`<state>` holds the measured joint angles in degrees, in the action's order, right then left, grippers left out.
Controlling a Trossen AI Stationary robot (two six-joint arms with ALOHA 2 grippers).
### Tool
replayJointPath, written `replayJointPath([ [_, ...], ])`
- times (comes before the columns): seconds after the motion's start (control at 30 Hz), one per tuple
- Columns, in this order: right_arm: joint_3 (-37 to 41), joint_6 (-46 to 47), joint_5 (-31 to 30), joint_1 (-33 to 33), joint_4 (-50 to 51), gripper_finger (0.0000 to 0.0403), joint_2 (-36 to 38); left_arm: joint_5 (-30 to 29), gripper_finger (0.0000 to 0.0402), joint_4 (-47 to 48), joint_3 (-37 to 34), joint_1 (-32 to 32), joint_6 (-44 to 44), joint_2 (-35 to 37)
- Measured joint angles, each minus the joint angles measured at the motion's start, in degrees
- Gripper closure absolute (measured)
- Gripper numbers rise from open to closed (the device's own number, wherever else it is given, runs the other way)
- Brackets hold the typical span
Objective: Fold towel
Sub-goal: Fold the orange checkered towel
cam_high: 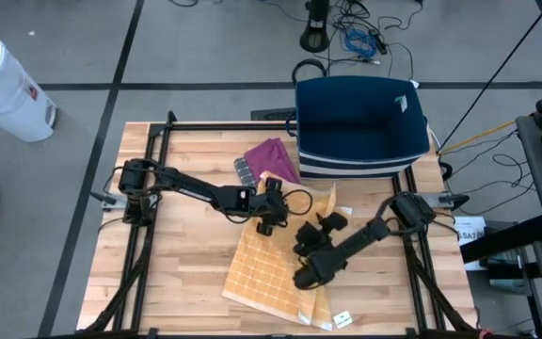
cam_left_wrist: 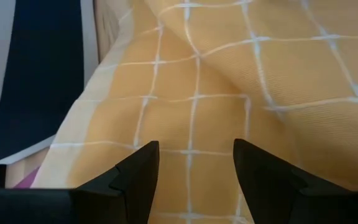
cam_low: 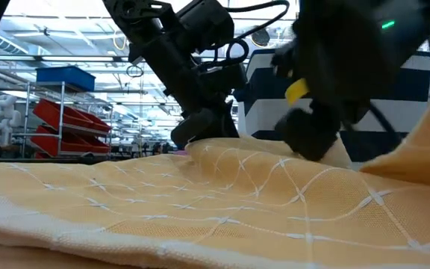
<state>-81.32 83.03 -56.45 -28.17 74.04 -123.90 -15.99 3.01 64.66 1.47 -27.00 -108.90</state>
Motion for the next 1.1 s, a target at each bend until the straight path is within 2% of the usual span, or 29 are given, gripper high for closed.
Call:
replayJointPath([
  [0.1, 0.58, -4.88, 6.71, 1.87, 0.03, 0.0202, 0.04, 0.0, 0.0188, 0.36, 0.0, 0.41, 0.04, -0.01],
  [0.17, 1.6, -4.51, 10.3, 2.23, 1.63, 0.0202, 0.03, 0.0, 0.0188, 0.6, 0.0, 0.7, 0.24, 0.0],
  [0.4, 2.13, 8.65, 19.3, -2.98, 16.17, 0.0202, 0.04, -0.11, 0.0188, 2.13, 0.0, 1.27, 1.18, -0.02],
  [0.53, 2.97, 10.4, 23.32, -6.53, 16.25, 0.0204, 1.53, -1.58, 0.0188, 2.23, -0.04, 1.69, 1.16, 0.55],
  [0.63, 1.89, 13.72, 22.03, -10.0, 15.92, 0.0211, 2.84, -1.56, 0.0188, 1.94, -0.04, 2.35, 1.52, 2.41],
  [0.7, 0.38, 14.99, 16.95, -13.5, 14.03, 0.0217, 4.76, -0.25, 0.0188, 2.28, -0.04, 3.21, 1.64, 4.32],
  [0.77, -1.42, 13.81, 10.43, -17.17, 11.18, 0.0223, 7.27, 4.07, 0.0188, 2.65, 0.01, 4.35, 1.6, 6.26],
  [0.83, -2.31, 9.08, 5.1, -20.07, 5.22, 0.0228, 9.23, 10.81, 0.0188, 3.81, 0.0, 5.71, 1.63, 7.93],
  [0.9, -2.42, -0.47, 1.22, -22.56, -5.31, 0.0232, 11.28, 17.27, 0.0188, 4.78, 0.0, 7.31, 2.68, 8.85],
  [0.97, -2.51, -10.91, -0.21, -24.34, -16.86, 0.0233, 12.83, 20.47, 0.0188, 5.53, 0.04, 9.29, 4.31, 9.27],
  [1.03, -2.54, -23.14, 1.41, -25.22, -30.37, 0.0234, 13.03, 21.8, 0.0188, 6.05, 0.02, 11.41, 5.88, 9.27],
  [1.1, -2.51, -35.69, 6.56, -25.18, -42.02, 0.0234, 12.29, 21.99, 0.0188, 6.36, 0.02, 13.81, 7.24, 9.27],
])
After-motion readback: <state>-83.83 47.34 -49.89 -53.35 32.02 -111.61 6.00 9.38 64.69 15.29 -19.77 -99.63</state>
